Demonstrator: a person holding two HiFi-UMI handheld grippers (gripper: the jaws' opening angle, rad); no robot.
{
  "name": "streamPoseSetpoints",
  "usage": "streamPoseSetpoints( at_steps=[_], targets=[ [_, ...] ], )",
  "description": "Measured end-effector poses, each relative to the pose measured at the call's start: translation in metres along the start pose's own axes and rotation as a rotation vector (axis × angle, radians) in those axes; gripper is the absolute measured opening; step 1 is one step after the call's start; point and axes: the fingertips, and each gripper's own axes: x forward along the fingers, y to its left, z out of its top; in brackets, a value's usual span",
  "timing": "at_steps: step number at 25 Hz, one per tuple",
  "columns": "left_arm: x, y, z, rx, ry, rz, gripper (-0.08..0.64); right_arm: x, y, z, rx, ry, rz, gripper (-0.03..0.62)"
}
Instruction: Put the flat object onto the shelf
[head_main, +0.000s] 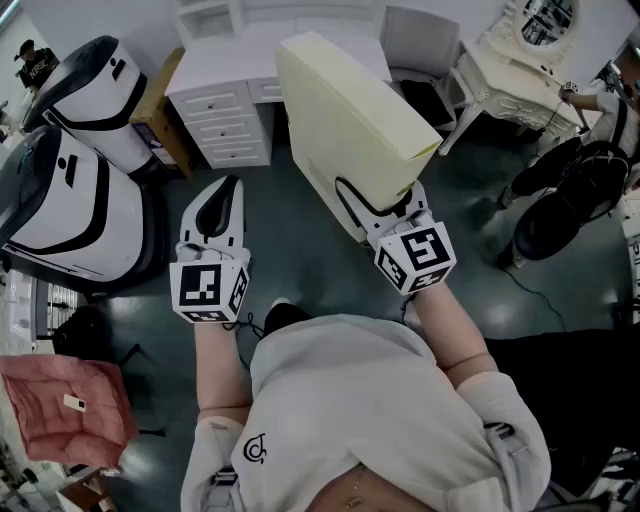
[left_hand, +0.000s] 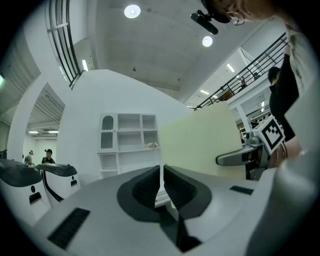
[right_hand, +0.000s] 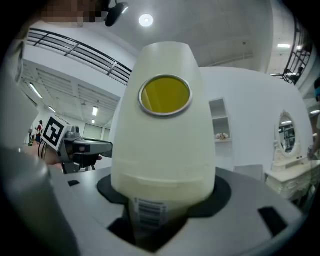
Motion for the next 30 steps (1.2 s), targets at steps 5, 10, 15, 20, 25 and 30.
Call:
streamPoseSetpoints(
  at_steps=[5, 10, 15, 20, 25, 30],
  targets=[
    [0.004, -0.002, 0.005, -0.016, -0.011, 0.004, 0.034, 0.001, -0.006, 0.003, 0.005, -0.007, 0.003, 0.295],
    [0.004, 0.003, 0.001, -0.021, 0.004, 0.018, 0.034, 0.003, -0.006, 0.000, 0.014, 0.000, 0.007, 0.293],
    [0.008, 0.005, 0.000, -0.033, -0.002, 0.020, 0.034, 0.008, -0.010, -0.005, 0.028, 0.007, 0.008, 0.295],
    [0.018, 0.000, -0.004, -0.032, 0.007, 0.017, 0.034, 0.009, -0.020, -0.004, 0.020, -0.002, 0.005, 0.296],
    [0.032, 0.001, -0.019, -0.031, 0.031, 0.001, 0.034, 0.023, -0.029, -0.014, 0.025, 0.009, 0.003, 0.296],
    [0.056, 0.020, -0.036, -0.036, 0.053, -0.019, 0.034, 0.054, -0.042, -0.028, 0.041, 0.039, -0.037, 0.296]
  ],
)
